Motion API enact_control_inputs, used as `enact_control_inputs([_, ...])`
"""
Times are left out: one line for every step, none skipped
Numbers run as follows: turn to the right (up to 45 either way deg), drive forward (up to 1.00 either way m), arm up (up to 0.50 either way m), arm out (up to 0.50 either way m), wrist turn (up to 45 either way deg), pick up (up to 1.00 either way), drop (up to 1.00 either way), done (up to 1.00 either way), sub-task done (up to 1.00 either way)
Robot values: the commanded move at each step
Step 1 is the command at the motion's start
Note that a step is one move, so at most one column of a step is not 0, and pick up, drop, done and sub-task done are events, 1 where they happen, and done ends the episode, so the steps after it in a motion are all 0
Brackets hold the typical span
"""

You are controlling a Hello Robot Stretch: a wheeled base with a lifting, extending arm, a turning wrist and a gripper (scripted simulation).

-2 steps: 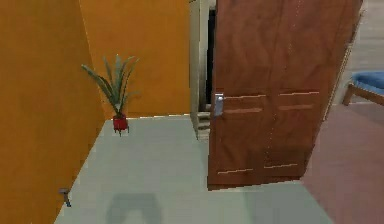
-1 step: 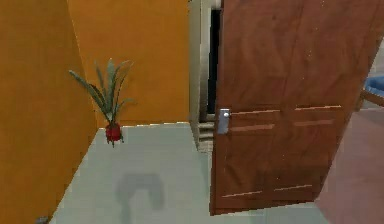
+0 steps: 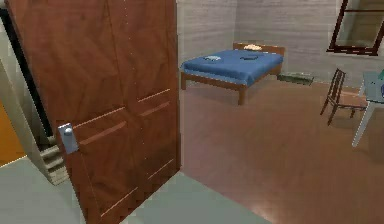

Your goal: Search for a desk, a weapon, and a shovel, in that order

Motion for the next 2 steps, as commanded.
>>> enact_control_inputs([18.0, 0.00, 0.00, 0.00, 0.0, 0.00, 0.00, 0.00, 0.00])
enact_control_inputs([0.0, 1.00, 0.00, 0.00, 0.0, 0.00, 0.00, 0.00, 0.00])
